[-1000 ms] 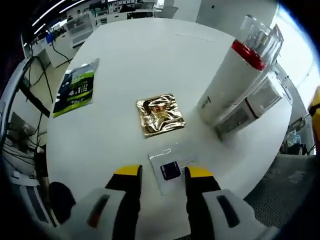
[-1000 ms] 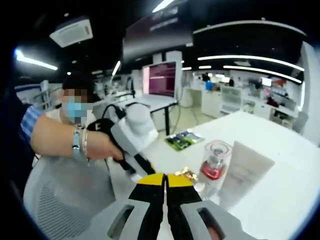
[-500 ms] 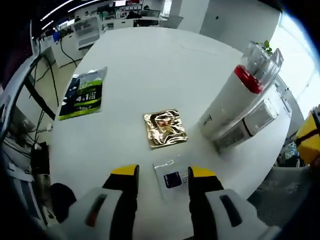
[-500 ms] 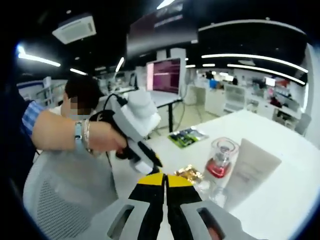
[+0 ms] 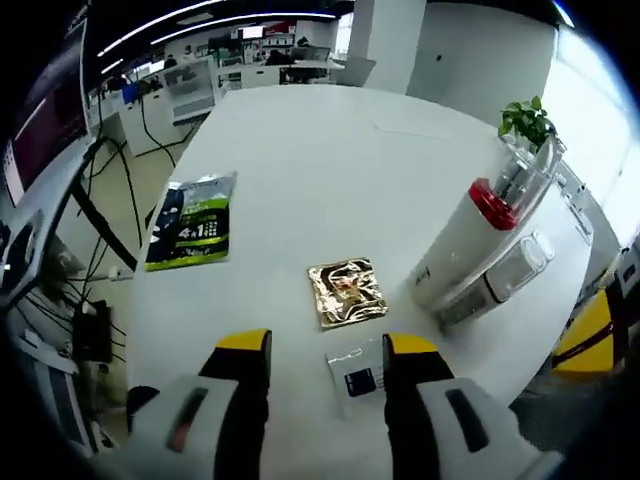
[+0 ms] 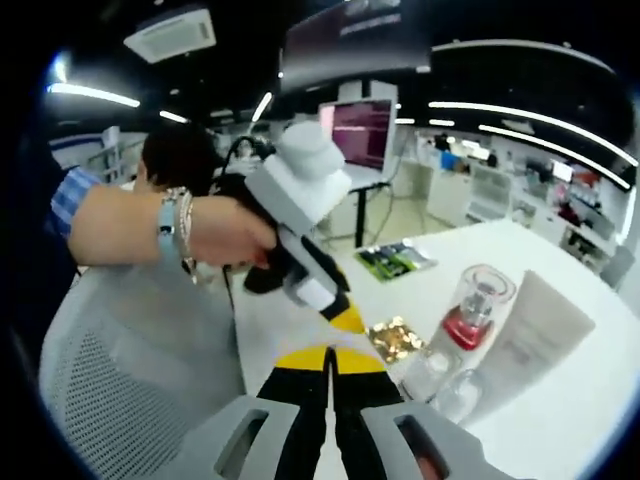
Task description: Arrange the skincare products in the storage area until every visible bottle or jar stands upright without overlapping.
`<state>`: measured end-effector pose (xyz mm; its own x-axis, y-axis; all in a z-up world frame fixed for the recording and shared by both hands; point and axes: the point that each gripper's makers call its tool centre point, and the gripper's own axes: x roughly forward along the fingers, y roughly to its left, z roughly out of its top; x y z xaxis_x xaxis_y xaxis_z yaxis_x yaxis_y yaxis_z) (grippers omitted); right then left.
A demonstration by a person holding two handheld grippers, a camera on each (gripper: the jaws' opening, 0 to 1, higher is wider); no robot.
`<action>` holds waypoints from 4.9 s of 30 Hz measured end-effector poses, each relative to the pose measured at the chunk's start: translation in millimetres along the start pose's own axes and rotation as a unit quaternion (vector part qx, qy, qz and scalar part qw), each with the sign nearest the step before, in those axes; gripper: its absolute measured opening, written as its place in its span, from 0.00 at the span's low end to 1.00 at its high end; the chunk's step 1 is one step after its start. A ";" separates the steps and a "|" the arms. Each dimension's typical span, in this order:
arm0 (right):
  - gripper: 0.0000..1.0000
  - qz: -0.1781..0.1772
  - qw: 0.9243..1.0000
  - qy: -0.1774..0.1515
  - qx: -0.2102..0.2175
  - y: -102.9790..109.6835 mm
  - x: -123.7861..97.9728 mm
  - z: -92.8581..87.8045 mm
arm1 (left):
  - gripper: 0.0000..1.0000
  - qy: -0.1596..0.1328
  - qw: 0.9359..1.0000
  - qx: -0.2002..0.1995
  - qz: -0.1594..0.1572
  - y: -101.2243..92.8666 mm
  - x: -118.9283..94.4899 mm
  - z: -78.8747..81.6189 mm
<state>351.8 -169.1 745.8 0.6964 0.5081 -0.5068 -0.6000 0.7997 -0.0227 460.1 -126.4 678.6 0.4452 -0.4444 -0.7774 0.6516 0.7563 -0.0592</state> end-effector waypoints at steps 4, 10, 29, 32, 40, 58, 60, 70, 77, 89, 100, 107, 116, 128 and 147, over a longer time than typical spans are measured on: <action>0.00 0.005 1.000 0.009 -0.006 5.0 3.8 -4.7 | 0.44 -0.007 1.000 0.009 0.014 5.4 -3.1 4.0; 0.00 0.005 0.999 0.025 -0.035 10.9 6.8 -12.1 | 0.46 -0.029 0.999 0.028 0.025 6.5 -11.1 15.1; 0.00 -0.009 0.997 0.028 -0.072 12.6 7.4 -7.9 | 0.46 -0.060 0.998 0.007 0.030 18.2 -20.5 28.7; 0.00 -0.017 0.997 0.024 -0.074 11.2 9.5 -2.9 | 0.45 -0.063 0.997 -0.006 0.031 23.4 -21.9 29.5; 0.00 -0.040 0.995 0.008 -0.092 8.2 10.0 12.9 | 0.44 -0.084 0.994 -0.074 0.006 31.0 -25.1 33.4; 0.07 -0.079 0.987 0.007 -0.137 -16.4 0.0 27.7 | 0.46 -0.229 0.968 -0.079 -0.067 9.3 -76.5 91.3; 0.08 -0.076 0.991 -0.018 -0.105 -16.6 8.0 44.7 | 0.46 -0.254 0.965 -0.042 -0.044 39.1 -81.4 103.7; 0.19 -0.113 0.985 -0.066 0.109 -42.9 138.9 87.5 | 0.32 -0.150 0.984 -0.086 0.042 181.0 9.0 53.9; 0.19 -0.138 0.979 -0.021 0.145 -68.0 201.8 60.9 | 0.34 -0.120 0.990 -0.066 0.043 189.4 48.4 50.4; 0.24 -0.164 0.948 0.017 0.272 -122.1 246.9 30.3 | 0.28 -0.071 0.992 -0.090 0.049 213.3 81.8 44.1; 0.18 -0.133 0.938 0.005 0.319 -114.7 268.8 31.3 | 0.14 -0.079 0.994 -0.068 0.045 208.9 90.3 51.9; 0.00 -0.156 0.943 0.055 0.290 -113.9 259.8 20.9 | 0.06 -0.068 0.993 -0.098 0.022 200.7 87.2 47.1; 0.00 -0.127 0.951 0.058 0.276 -82.3 225.7 43.1 | 0.06 -0.181 0.964 -0.192 -0.021 182.6 22.9 61.1; 0.00 0.005 0.939 -0.142 0.314 -29.3 120.6 108.1 | 0.06 -0.334 0.878 -0.256 -0.229 124.3 -107.4 61.2; 0.00 0.211 0.905 -0.221 0.296 25.8 46.2 126.4 | 0.00 -0.321 0.806 -0.218 -0.447 62.8 -157.1 30.0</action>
<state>418.2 -84.6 830.7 0.6229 0.7815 0.0340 -0.6241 0.4704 0.6239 449.5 -23.5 815.8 0.2357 -0.9561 0.1741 0.6733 0.0315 -0.7387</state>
